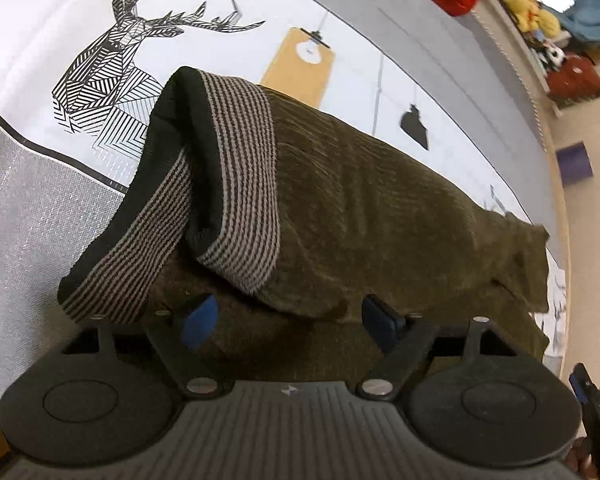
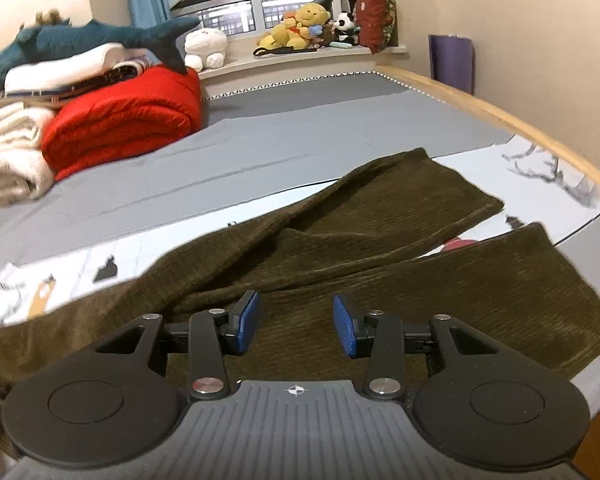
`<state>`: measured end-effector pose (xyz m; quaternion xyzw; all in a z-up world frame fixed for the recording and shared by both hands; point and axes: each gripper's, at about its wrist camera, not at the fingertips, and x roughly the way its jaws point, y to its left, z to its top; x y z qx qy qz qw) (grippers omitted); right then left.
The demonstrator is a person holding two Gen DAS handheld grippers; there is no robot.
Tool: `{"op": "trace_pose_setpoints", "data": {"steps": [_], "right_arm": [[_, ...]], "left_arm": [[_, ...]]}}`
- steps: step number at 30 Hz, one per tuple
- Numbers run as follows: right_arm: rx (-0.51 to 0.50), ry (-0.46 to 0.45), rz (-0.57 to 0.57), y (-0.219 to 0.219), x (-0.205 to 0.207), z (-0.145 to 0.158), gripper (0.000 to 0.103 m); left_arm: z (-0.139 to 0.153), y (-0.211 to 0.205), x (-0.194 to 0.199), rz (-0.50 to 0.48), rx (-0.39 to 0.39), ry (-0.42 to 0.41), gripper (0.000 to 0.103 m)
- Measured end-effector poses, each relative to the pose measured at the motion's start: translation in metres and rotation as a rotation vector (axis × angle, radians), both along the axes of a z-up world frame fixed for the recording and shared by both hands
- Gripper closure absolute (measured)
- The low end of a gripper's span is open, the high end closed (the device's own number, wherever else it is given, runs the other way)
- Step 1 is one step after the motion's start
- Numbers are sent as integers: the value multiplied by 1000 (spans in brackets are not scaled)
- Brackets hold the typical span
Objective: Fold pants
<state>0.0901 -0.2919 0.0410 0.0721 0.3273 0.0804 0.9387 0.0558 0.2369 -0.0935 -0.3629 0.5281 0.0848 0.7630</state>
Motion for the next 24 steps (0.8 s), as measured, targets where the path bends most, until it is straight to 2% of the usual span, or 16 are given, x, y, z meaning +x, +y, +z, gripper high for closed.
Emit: {"op": "trace_pose_setpoints", "data": {"steps": [5,8,11,13,16,20,24], "right_arm": [[172,60,-54,-16,43,-2,51],[265,111,-125,-29,79,-12,51],[328,164,-168,-34,118,-28,51],[340,186,-183,-33,136,-38,51],[349,208,-201,-29,165,-51,51],[394,230,-233,-26,203,-67,49],[411,246,-253,-17,242,-84,45]], "left_arm": [[-4,5,11,47,26,7,21],[-3,9,13,57,37,0,23],[-3,14,13,74,49,7,35],[-2,19,10,85,67,13,53],[5,21,11,78,120,-3,64],[15,13,17,42,211,-27,67],[14,11,22,40,225,-10,67]]}}
